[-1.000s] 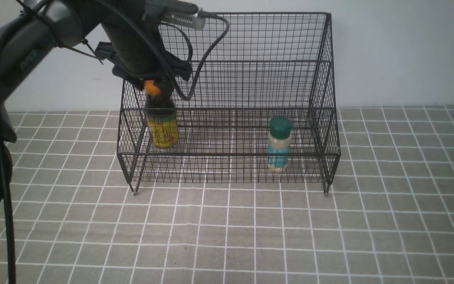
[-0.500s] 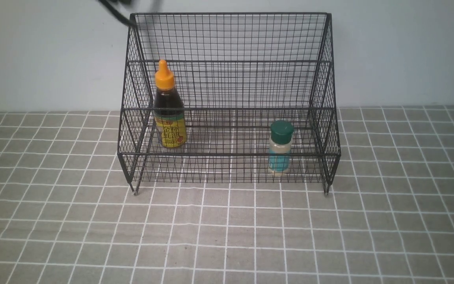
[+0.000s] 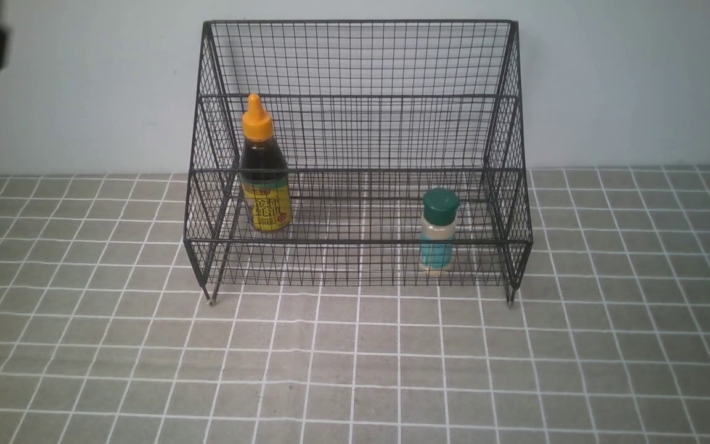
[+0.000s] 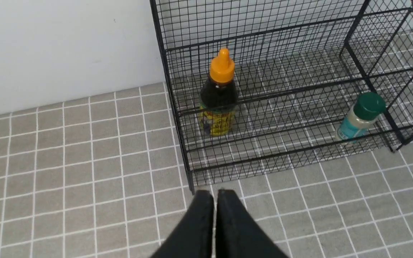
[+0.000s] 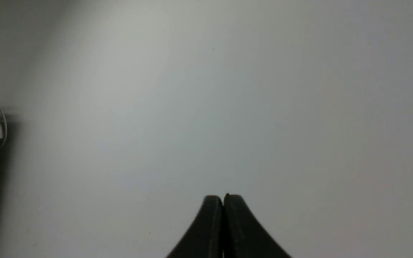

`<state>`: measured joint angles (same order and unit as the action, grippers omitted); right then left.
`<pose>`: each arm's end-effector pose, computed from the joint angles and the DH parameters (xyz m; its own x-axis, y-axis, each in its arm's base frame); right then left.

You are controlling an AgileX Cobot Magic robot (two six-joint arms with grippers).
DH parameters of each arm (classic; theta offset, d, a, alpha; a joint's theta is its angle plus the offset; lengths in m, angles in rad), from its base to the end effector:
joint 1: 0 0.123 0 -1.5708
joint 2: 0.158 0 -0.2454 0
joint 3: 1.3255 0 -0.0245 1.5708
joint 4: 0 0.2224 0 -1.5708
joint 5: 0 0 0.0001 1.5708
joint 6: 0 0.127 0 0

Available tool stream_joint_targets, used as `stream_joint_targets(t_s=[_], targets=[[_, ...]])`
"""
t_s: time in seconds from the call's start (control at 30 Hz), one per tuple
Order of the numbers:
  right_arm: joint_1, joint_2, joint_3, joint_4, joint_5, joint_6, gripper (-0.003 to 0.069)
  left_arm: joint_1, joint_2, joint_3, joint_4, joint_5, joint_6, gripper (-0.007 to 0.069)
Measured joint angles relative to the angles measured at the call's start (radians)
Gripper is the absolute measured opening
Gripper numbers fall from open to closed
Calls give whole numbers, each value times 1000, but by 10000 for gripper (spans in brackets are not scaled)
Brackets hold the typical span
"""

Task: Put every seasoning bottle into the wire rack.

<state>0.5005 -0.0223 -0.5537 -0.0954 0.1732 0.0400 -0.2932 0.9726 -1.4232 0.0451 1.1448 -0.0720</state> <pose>0.0265 0.0121 0.3722 0.4382 0.1782 -0.8811 -0.4441 0.8951 -0.0399 0.1720 -0.0465 0.4076 -0.5586 0.1130 -0.8217 0.2270 0.9737 -0.0205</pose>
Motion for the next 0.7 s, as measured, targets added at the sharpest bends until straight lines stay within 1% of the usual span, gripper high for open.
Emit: stream_joint_targets(t_s=[0.2,0.37,0.47,0.6,0.7], targets=[[0,0,0,0,0,0,-10,0,-262,188,-5,0,4,-7],[0,0,0,0,0,0,-10,0,-411,243,-5,23,7,-7],[0,0,0,0,0,0,-10,0,-460,254,-5,27,7,-7],[0,0,0,0,0,0,-10,14,-578,367,4,-89,7,-7],[0,0,0,0,0,0,-10,67,-690,526,20,-230,11,-7]])
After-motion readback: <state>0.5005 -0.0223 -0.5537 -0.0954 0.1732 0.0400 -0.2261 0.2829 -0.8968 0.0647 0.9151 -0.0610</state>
